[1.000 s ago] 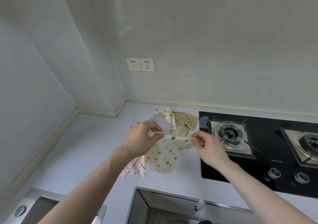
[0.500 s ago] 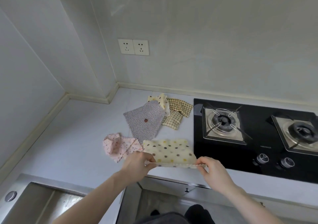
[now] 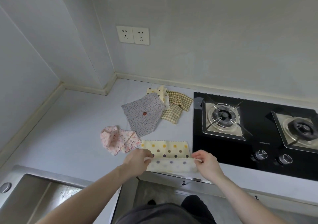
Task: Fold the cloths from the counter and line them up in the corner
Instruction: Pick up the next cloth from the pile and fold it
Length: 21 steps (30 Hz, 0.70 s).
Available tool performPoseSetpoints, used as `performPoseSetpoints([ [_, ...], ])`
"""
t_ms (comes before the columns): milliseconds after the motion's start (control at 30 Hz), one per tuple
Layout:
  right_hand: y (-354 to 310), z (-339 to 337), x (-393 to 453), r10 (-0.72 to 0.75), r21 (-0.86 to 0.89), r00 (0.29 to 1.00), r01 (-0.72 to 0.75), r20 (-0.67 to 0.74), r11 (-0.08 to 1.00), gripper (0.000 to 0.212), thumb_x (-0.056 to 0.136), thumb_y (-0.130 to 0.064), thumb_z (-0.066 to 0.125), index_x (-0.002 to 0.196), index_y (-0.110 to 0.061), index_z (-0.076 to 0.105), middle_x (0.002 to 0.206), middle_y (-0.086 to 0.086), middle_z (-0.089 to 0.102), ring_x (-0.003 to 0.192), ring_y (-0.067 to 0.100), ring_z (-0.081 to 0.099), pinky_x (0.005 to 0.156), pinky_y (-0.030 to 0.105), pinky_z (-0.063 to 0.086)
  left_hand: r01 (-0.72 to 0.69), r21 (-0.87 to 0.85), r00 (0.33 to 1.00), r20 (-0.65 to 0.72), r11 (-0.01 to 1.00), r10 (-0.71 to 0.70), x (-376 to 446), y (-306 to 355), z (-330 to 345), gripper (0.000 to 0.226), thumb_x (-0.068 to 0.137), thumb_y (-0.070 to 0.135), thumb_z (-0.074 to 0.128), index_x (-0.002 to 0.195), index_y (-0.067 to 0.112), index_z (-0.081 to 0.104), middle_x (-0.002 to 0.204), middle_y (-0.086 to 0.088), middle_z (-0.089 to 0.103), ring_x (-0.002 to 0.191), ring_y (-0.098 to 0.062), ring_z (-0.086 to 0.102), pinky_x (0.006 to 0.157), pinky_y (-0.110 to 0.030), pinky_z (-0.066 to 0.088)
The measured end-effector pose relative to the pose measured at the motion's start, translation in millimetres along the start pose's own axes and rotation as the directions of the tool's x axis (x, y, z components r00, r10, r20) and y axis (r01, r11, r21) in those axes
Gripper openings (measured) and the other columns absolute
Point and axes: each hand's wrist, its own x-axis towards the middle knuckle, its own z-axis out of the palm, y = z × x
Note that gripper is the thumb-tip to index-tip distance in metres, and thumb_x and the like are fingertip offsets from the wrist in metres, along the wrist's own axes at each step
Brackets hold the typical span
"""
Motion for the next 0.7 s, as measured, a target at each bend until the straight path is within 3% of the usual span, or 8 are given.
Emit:
performPoseSetpoints([
  [233, -26.8, 3.1, 52.5, 0.055, 0.024, 0.998, -0.054, -0.022, 0.998, 0.023, 0.093, -0.010, 0.058, 0.102, -0.026, 0.072, 0.096, -0.009, 0.072, 0.093, 0.012, 0.067, 0.066, 0.012, 0.044, 0.044, -0.004, 0.999, -0.027, 0.999, -0.044, 41.6, 1.3, -20.7, 0.032, 0.096, 0.023, 0.056, 0.123, 0.032, 0.070, 0.123, 0.009, 0.071, 0.113, -0.020, 0.065, 0.086, -0.027, 0.053],
  [400, -35.9, 11.8, 72.0, 0.071, 0.062, 0.995, -0.067, -0.068, 0.996, 0.032, 0.093, -0.003, 0.059, 0.119, -0.021, 0.068, 0.114, -0.004, 0.068, 0.101, 0.013, 0.064, 0.087, 0.022, 0.047, 0.105, -0.060, 0.994, -0.023, 0.993, -0.107, 61.5, -7.1, -24.5, 0.038, 0.098, 0.019, 0.059, 0.134, 0.028, 0.063, 0.128, 0.007, 0.068, 0.111, -0.020, 0.064, 0.090, -0.034, 0.056],
  [467, -33.6, 14.1, 71.7, 0.082, 0.055, 0.992, -0.077, -0.092, 0.996, 0.039, 0.094, -0.006, 0.061, 0.130, -0.022, 0.063, 0.125, -0.005, 0.063, 0.113, 0.016, 0.061, 0.095, 0.026, 0.048, 0.111, -0.026, 0.993, -0.045, 0.993, -0.112, 64.1, -11.3, -24.3, 0.048, 0.096, 0.019, 0.062, 0.142, 0.028, 0.054, 0.139, 0.005, 0.060, 0.122, -0.022, 0.059, 0.095, -0.038, 0.055],
  [533, -25.9, 18.6, 68.7, 0.099, 0.040, 0.989, -0.095, -0.106, 0.995, 0.043, 0.094, -0.010, 0.064, 0.134, -0.023, 0.059, 0.129, -0.004, 0.062, 0.117, 0.018, 0.060, 0.096, 0.031, 0.051, 0.086, 0.016, 0.994, -0.066, 0.996, -0.085, 60.1, -11.5, -20.6, 0.053, 0.094, 0.021, 0.063, 0.145, 0.029, 0.051, 0.147, 0.006, 0.051, 0.133, -0.022, 0.049, 0.102, -0.040, 0.051],
  [633, -9.9, 30.2, 58.0, 0.144, 0.024, 0.989, -0.143, -0.029, 0.989, 0.047, 0.091, -0.014, 0.067, 0.136, -0.023, 0.056, 0.128, -0.003, 0.063, 0.109, 0.019, 0.064, 0.087, 0.034, 0.058, 0.000, 0.053, 1.000, -0.009, 0.999, 0.000, 43.0, -8.7, -2.3, 0.046, 0.092, 0.026, 0.062, 0.137, 0.033, 0.056, 0.147, 0.012, 0.044, 0.135, -0.018, 0.047, 0.105, -0.038, 0.049],
  [700, -3.0, 37.7, 52.2, 0.174, 0.028, 0.985, -0.175, 0.018, 0.984, 0.052, 0.091, -0.015, 0.067, 0.140, -0.023, 0.053, 0.133, -0.003, 0.063, 0.110, 0.019, 0.066, 0.093, 0.037, 0.057, -0.025, 0.053, 0.998, 0.055, 0.998, 0.022, 32.3, -10.2, 13.5, 0.047, 0.091, 0.028, 0.061, 0.138, 0.034, 0.056, 0.149, 0.012, 0.041, 0.136, -0.017, 0.044, 0.109, -0.036, 0.046],
])
